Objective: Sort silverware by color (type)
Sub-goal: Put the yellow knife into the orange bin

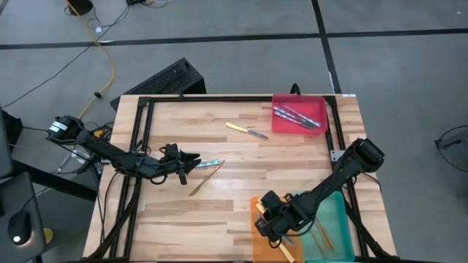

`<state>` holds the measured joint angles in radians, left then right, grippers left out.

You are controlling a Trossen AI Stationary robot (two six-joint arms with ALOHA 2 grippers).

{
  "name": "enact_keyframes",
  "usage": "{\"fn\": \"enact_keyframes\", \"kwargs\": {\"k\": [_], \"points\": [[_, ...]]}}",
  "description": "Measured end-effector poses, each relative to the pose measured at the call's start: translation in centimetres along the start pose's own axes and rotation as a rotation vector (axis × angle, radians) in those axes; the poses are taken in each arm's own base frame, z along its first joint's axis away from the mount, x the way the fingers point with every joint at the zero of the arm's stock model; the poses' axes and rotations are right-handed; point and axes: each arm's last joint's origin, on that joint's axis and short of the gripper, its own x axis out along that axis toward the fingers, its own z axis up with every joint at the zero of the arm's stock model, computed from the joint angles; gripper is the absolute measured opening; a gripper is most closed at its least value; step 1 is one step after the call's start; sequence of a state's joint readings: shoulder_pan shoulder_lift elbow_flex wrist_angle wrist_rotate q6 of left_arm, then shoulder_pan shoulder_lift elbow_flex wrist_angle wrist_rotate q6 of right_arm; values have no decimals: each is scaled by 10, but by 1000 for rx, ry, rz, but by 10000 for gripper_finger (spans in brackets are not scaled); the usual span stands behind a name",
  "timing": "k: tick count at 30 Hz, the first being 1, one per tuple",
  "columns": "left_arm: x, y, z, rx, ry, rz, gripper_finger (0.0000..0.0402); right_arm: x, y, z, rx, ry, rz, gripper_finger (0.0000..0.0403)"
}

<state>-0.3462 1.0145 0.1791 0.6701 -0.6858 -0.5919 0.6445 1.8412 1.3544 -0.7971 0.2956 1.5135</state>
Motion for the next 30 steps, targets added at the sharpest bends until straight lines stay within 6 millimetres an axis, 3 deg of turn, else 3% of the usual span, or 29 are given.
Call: {"fn": "enact_keyframes", "kwargs": {"k": [30], "points": [[0, 1, -1, -2, 4, 6, 122, 5, 1, 0, -17, 9, 0, 77]]}}
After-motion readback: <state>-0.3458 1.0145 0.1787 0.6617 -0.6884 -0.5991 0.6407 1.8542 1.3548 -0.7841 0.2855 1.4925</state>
